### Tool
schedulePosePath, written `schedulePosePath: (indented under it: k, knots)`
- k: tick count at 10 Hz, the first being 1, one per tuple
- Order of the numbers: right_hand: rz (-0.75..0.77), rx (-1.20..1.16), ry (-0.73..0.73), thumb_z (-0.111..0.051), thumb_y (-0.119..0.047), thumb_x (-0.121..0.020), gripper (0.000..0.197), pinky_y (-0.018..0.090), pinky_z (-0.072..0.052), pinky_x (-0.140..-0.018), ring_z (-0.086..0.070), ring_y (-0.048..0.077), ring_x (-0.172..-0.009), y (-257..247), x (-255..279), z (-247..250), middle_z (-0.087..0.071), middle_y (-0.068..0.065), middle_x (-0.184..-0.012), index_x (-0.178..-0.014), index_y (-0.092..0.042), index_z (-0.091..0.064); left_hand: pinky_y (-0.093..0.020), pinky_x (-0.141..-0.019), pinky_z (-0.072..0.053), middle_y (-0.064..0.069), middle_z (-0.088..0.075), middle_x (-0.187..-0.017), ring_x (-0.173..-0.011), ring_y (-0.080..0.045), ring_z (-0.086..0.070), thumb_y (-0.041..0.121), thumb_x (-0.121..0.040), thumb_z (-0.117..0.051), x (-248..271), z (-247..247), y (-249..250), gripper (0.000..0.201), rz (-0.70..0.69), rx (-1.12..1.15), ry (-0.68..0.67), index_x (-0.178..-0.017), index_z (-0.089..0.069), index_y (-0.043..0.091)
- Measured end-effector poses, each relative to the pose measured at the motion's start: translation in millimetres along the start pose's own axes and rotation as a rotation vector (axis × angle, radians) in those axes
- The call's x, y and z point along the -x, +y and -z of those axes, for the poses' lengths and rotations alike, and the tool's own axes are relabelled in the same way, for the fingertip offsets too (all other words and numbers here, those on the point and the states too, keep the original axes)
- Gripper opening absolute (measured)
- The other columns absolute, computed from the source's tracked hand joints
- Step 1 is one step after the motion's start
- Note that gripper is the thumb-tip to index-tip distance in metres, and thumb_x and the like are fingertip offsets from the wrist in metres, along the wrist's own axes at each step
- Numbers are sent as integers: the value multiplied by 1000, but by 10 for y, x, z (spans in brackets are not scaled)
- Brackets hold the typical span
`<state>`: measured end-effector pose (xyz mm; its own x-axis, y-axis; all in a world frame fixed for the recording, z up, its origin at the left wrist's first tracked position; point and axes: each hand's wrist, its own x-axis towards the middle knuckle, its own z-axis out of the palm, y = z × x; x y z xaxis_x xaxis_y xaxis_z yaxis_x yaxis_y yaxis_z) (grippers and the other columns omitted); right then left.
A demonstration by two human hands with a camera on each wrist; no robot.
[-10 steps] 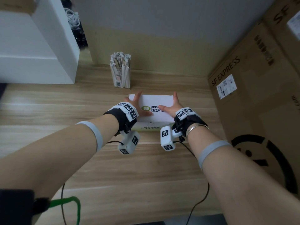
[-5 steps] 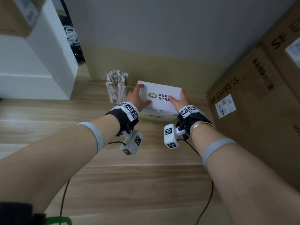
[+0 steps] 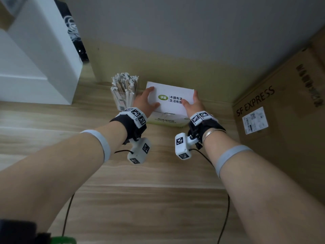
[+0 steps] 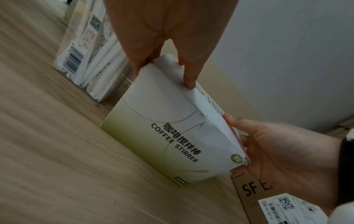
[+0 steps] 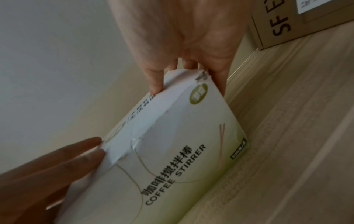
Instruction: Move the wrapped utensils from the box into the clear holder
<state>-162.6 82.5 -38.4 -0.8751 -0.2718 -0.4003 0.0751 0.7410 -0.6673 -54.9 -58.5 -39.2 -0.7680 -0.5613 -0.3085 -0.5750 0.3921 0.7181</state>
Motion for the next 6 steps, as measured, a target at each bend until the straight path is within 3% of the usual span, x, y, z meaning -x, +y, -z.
schedulePosePath:
  k: [1, 3, 4, 6]
  knots:
    - [-1, 12, -3, -49, -36, -94, 70, 28, -37, -103, -47, 28, -129, 26, -28, 3, -43, 6, -146, -150, -27, -8, -35, -103, -38, -16, -44, -142, -127, -31, -46, 28, -91, -56, -34, -28, -14, 63, 12, -15, -14, -147, -27, 25]
    - [-3, -45, -48, -46, -33, -96, 66, 34, -36, -110, -46, 28, -131, 36, 5, 60, -41, 6, -148, -151, -23, -11, -34, -91, -44, -21, -48, -135, -116, -35, -54, 28, -93, -54, 15, 25, 23, 60, 21, -58, -30, -146, -27, 25]
    - [-37, -58, -55, -44, -33, -97, 64, 38, -33, -113, -41, 29, -135, 26, 107, 155, -33, 8, -153, -151, -22, -12, -34, -88, -45, -21, -52, -132, -113, -35, -56, 28, -94, -53, 111, 78, 82, 55, 16, -119, -22, -144, -32, 20]
    - [31, -51, -37, -39, -31, -99, 53, 31, -30, -110, -37, 26, -138, -31, 436, 382, -33, 6, -153, -148, -18, -25, -33, -87, -46, -18, -55, -130, -110, -32, -59, 31, -94, -51, 348, 162, 240, 47, -27, -151, 24, -137, -43, 16]
